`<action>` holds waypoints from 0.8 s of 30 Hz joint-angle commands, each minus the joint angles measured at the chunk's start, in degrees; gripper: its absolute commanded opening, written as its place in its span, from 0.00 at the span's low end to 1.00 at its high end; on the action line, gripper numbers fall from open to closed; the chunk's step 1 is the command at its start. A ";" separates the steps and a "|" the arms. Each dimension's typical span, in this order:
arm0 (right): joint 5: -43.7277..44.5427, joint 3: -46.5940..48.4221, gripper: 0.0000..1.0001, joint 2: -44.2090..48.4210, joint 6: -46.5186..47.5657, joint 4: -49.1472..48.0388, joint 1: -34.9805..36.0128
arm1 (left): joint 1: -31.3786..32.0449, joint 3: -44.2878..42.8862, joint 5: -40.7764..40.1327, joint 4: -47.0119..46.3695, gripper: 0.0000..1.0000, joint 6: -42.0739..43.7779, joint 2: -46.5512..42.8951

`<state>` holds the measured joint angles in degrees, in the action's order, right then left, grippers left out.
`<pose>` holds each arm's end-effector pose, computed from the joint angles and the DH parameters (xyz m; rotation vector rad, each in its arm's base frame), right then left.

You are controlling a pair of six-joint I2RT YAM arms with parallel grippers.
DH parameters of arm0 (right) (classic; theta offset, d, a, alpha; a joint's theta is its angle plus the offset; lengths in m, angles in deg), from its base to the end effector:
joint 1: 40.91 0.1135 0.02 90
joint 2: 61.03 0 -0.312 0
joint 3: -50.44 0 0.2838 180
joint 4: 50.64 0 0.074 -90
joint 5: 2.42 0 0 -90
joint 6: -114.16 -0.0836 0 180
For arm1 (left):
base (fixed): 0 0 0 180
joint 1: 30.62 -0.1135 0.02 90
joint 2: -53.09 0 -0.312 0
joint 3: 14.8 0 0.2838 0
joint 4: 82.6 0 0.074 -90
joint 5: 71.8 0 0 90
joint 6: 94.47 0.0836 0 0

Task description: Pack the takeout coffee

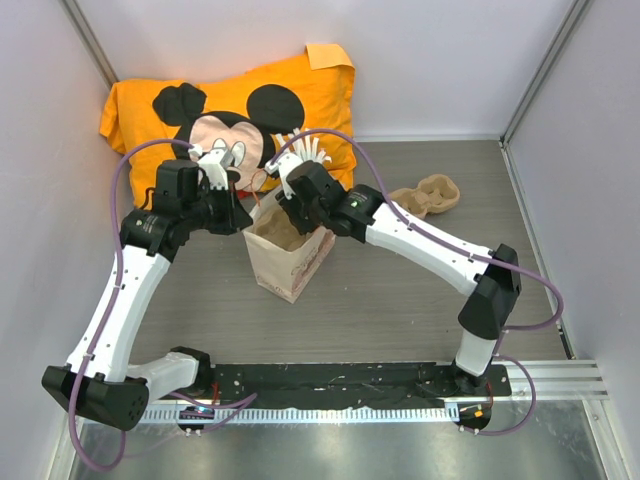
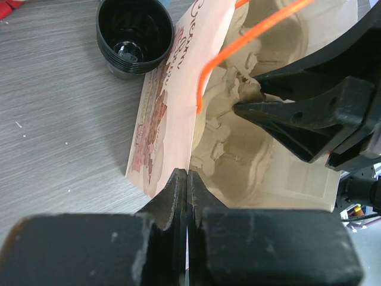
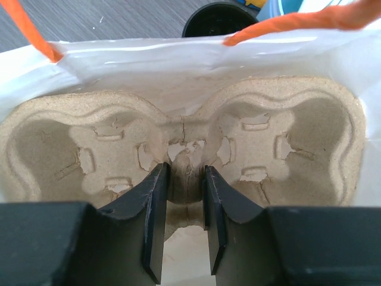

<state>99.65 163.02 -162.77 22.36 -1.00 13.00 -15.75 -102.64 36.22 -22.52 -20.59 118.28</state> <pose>0.2990 0.3805 0.3748 -0.8834 2.0655 0.2925 0.2571 -0.0950 0.4127 0.1521 2.2588 -0.6427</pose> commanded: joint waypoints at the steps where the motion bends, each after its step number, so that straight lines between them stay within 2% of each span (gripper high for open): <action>1: -1.44 0.70 0.12 -1.09 0.40 -1.66 0.67 | -0.20 -2.41 -0.61 -0.94 0.00 0.12 -0.59; 14: -3.37 -0.09 0.12 -0.31 1.45 -0.60 0.67 | -0.28 -2.94 -10.89 -1.38 0.00 -0.05 0.82; 24: -3.11 -0.53 0.13 2.33 6.20 -2.97 0.67 | -0.28 -1.53 -10.56 -1.91 0.00 -0.14 0.99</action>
<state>96.05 162.28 -164.69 26.07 -1.33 13.37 -15.75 -103.10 26.51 -22.54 -20.68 119.37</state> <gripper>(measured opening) 0.328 0.013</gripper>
